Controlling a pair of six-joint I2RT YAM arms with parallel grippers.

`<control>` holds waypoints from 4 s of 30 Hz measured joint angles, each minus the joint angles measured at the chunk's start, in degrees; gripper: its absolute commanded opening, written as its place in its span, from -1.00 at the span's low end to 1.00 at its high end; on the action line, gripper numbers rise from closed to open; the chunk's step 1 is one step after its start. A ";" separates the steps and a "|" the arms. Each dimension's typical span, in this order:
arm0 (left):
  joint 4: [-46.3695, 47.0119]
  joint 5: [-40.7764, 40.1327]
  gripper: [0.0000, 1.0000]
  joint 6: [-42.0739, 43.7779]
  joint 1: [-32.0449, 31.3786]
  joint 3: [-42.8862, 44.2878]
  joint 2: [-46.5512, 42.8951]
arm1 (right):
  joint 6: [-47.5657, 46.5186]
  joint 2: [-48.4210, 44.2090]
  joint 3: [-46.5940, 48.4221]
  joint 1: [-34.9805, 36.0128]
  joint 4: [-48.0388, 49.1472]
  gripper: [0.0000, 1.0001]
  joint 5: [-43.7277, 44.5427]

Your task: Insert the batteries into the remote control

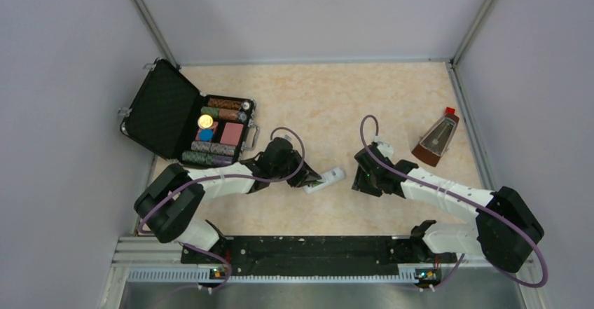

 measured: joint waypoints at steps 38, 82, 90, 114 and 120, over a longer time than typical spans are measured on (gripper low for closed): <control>-10.62 -4.50 0.05 -1.40 -1.07 0.42 -2.10 | -0.11 -0.17 -0.33 0.00 0.39 -0.01 -0.42; -17.79 -6.93 -0.13 4.42 -0.42 0.33 -2.78 | -9.86 22.40 18.16 11.10 8.94 -0.48 -5.75; -16.83 -6.73 -0.11 4.39 0.11 0.26 -2.75 | -8.55 22.45 18.12 11.15 9.01 -0.48 -5.40; -22.60 -11.98 -0.16 6.10 0.63 2.49 -6.82 | -6.21 13.20 15.72 11.30 3.02 -0.31 2.62; -26.01 -18.43 -0.11 7.23 0.63 2.21 -18.12 | -5.97 14.86 13.55 11.26 1.66 -0.31 2.71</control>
